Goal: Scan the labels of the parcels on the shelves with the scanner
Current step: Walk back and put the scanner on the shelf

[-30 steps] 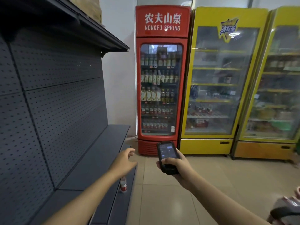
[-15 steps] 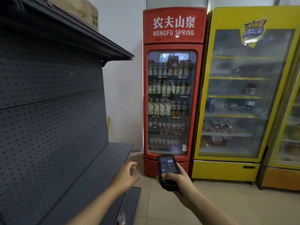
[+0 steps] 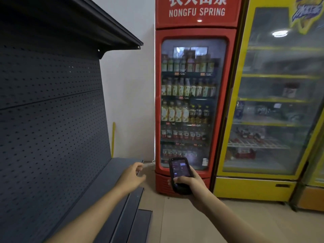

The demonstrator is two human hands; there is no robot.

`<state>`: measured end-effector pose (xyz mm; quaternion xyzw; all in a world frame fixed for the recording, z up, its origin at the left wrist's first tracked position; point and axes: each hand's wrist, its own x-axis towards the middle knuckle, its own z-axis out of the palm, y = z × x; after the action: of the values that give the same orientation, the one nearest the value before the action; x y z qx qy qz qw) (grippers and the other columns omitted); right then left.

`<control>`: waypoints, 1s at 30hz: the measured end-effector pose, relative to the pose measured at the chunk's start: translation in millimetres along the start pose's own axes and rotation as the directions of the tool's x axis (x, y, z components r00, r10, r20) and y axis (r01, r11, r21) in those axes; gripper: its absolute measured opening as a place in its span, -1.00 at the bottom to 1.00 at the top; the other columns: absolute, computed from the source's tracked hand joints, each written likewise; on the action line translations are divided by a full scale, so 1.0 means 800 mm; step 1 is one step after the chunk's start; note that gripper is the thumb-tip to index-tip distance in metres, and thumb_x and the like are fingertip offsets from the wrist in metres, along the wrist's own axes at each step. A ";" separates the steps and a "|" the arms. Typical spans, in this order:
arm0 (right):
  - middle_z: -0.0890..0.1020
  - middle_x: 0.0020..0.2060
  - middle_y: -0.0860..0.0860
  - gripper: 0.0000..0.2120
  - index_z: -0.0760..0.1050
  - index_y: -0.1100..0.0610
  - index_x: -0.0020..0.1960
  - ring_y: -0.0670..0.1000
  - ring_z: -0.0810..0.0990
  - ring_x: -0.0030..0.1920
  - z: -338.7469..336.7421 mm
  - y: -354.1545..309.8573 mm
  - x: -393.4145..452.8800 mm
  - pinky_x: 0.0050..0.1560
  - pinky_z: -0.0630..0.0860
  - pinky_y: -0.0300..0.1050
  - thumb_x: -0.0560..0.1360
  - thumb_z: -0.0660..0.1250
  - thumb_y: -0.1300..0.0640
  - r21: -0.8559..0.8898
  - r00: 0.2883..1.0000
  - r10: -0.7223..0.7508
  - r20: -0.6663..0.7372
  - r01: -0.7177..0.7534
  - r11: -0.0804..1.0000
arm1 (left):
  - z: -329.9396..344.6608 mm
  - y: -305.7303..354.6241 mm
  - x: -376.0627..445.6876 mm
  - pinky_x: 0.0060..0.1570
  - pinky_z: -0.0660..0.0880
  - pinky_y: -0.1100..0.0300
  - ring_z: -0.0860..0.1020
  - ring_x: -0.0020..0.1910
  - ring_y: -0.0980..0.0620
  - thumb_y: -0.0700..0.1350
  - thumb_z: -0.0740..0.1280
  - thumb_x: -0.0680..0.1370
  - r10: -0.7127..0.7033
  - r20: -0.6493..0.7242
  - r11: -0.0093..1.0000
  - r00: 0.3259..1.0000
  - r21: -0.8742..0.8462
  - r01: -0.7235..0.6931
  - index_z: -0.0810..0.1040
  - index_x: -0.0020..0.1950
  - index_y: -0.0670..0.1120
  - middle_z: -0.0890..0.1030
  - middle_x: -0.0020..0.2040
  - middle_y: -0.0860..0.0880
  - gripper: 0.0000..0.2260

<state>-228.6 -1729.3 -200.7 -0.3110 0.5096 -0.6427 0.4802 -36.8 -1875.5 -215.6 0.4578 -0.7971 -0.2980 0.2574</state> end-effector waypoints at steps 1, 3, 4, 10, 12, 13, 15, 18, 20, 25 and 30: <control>0.65 0.06 0.29 -0.53 0.52 0.10 0.17 0.36 0.62 0.09 -0.002 -0.001 0.017 0.12 0.55 0.26 0.34 0.41 0.46 -0.001 1.000 0.004 -0.006 -0.004 1.000 | 0.002 -0.002 0.014 0.10 0.40 0.23 0.44 0.11 0.11 -0.11 0.37 0.54 0.002 0.003 1.000 1.000 0.002 -0.002 0.40 0.37 -0.05 0.52 0.25 -0.01 -0.59; 0.65 0.07 0.27 -0.52 0.52 0.09 0.18 0.36 0.61 0.12 -0.007 0.000 0.053 0.09 0.57 0.24 0.34 0.42 0.45 -0.008 1.000 0.009 -0.003 -0.010 1.000 | 0.008 -0.008 0.043 0.11 0.40 0.24 0.45 0.13 0.11 -0.10 0.38 0.53 0.005 0.009 1.000 1.000 0.009 -0.005 0.40 0.38 -0.05 0.52 0.27 -0.01 -0.57; 0.65 0.07 0.26 -0.51 0.52 0.08 0.19 0.35 0.61 0.12 -0.010 0.001 0.071 0.08 0.58 0.21 0.34 0.42 0.44 -0.004 1.000 0.011 0.001 -0.011 1.000 | 0.011 -0.011 0.059 0.11 0.40 0.25 0.45 0.13 0.12 -0.10 0.38 0.53 0.001 0.012 1.000 1.000 0.012 -0.001 0.40 0.38 -0.05 0.52 0.27 -0.01 -0.57; 0.67 0.00 0.29 -0.47 0.51 0.16 0.21 0.32 0.64 -0.01 -0.040 0.001 0.197 0.09 0.58 0.15 0.28 0.44 0.45 0.005 0.998 0.036 0.051 -0.037 0.999 | 0.040 -0.017 0.166 0.09 0.36 0.28 0.42 0.11 0.15 -0.11 0.37 0.53 -0.019 -0.007 0.999 1.000 0.034 0.020 0.41 0.37 -0.06 0.52 0.27 -0.01 -0.59; 0.66 -0.05 0.28 -0.44 0.50 0.19 0.22 0.29 0.64 -0.05 -0.050 -0.005 0.240 0.10 0.57 0.18 0.25 0.44 0.44 0.017 0.995 0.042 0.086 -0.043 0.999 | 0.048 -0.016 0.204 0.09 0.37 0.27 0.42 0.11 0.14 -0.11 0.37 0.53 -0.034 -0.021 0.999 0.999 0.040 0.035 0.40 0.39 -0.06 0.51 0.27 -0.01 -0.57; 0.65 -0.06 0.29 -0.42 0.50 0.20 0.23 0.30 0.63 -0.06 -0.054 -0.009 0.261 0.09 0.57 0.19 0.22 0.45 0.42 0.013 0.994 0.048 0.102 -0.050 0.999 | 0.051 -0.015 0.223 0.09 0.37 0.28 0.41 0.11 0.14 -0.11 0.36 0.54 -0.041 -0.025 0.998 0.999 0.046 0.042 0.39 0.40 -0.07 0.51 0.27 -0.02 -0.57; 0.65 -0.07 0.31 -0.44 0.49 0.20 0.22 0.29 0.64 -0.10 -0.062 -0.014 0.302 -0.02 0.60 0.12 0.24 0.45 0.44 -0.006 0.989 0.062 0.137 -0.062 0.998 | 0.056 -0.015 0.257 0.09 0.35 0.31 0.41 0.12 0.15 -0.13 0.36 0.53 -0.049 -0.035 0.997 0.998 0.063 0.051 0.38 0.41 -0.09 0.50 0.29 -0.04 -0.55; 0.67 -0.07 0.31 -0.49 0.49 0.19 0.21 0.26 0.66 -0.12 -0.066 -0.018 0.362 -0.12 0.63 0.02 0.29 0.44 0.44 -0.056 0.983 0.085 0.165 -0.077 0.995 | 0.062 -0.025 0.299 0.12 0.38 0.30 0.44 0.16 0.13 -0.14 0.37 0.52 -0.079 -0.062 0.994 0.995 0.066 0.083 0.39 0.41 -0.08 0.50 0.29 -0.04 -0.54; 0.66 -0.01 0.35 -0.41 0.49 0.19 0.24 0.31 0.66 -0.05 -0.061 -0.015 0.395 -0.02 0.61 0.14 0.22 0.48 0.35 -0.083 0.979 0.080 0.186 -0.066 0.994 | 0.064 -0.036 0.318 0.16 0.40 0.27 0.44 0.20 0.11 -0.12 0.37 0.52 -0.113 -0.057 0.991 0.992 0.072 0.117 0.38 0.41 -0.06 0.49 0.30 -0.03 -0.54; 0.62 -0.07 0.35 -0.55 0.48 0.21 0.21 0.24 0.64 -0.16 -0.041 -0.004 0.469 -0.27 0.62 -0.05 0.36 0.39 0.46 -0.078 0.946 0.185 0.267 -0.170 0.982 | 0.057 -0.073 0.364 0.26 0.37 0.24 0.42 0.32 0.07 -0.06 0.39 0.52 -0.208 -0.060 0.971 0.976 0.105 0.213 0.33 0.44 -0.06 0.43 0.33 0.02 -0.48; 0.64 -0.11 0.26 -0.53 0.46 0.18 0.23 0.13 0.68 -0.28 0.000 0.013 0.547 -0.35 0.59 -0.13 0.38 0.37 0.48 -0.088 0.915 0.212 0.344 -0.194 0.977 | 0.036 -0.121 0.414 0.29 0.41 0.16 0.44 0.28 0.08 -0.07 0.36 0.51 -0.277 -0.097 0.941 0.956 0.175 0.290 0.36 0.42 -0.03 0.46 0.34 -0.01 -0.52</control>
<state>-376.8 -2138.5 -250.2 -0.3786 0.4617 -0.5100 0.6192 -149.3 -2199.9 -258.5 0.6002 -0.7378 -0.2393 0.1956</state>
